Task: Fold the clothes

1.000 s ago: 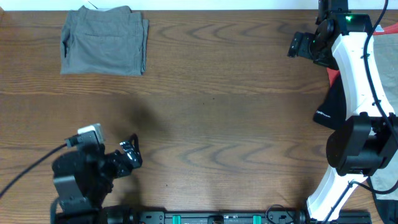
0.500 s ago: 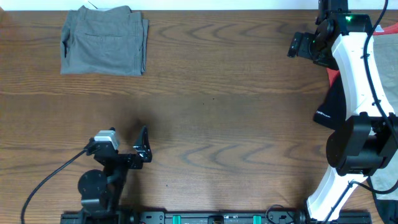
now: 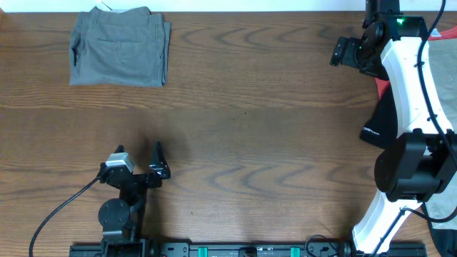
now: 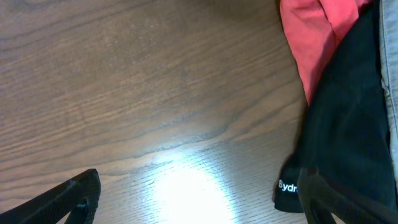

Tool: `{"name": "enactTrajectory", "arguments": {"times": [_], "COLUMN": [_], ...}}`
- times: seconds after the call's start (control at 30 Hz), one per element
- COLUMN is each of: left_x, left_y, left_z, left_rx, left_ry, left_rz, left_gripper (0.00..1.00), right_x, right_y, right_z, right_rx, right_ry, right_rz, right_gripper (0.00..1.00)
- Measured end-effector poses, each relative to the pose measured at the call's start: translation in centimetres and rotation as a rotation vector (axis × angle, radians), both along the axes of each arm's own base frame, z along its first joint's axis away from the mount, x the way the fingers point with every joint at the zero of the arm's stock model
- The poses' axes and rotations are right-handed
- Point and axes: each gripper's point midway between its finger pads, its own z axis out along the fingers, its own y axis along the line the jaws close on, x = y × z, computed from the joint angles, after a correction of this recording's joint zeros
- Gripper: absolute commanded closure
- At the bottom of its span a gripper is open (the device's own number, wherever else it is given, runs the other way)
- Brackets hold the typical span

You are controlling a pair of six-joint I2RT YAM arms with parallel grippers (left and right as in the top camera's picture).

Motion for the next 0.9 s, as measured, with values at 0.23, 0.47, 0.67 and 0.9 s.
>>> {"name": "enactTrajectory", "arguments": {"times": [0.23,0.47,0.67,0.9], "left_x": [-0.03,-0.05,-0.05,-0.05], "left_y": [0.58,0.87,0.88,0.88], "left_z": [-0.47,-0.45,-0.45,-0.45], "left_rx": [0.036,0.071,0.079,0.079], "left_ry": [0.017,0.018,0.018,0.018], "left_rz": [0.030,0.044,0.044,0.044], "left_gripper": [0.02,0.02,0.02,0.02], "right_x": [0.01,-0.01,-0.01,-0.01], "right_y": [0.01,0.00,0.00,0.00], "right_z": [0.00,-0.01,-0.01,-0.01], "right_rx": [0.000,0.000,0.000,0.000], "right_ry": [0.000,0.000,0.000,0.000], "right_rz": [0.000,0.000,0.000,0.000], "right_gripper": [0.01,0.01,0.01,0.01]}}
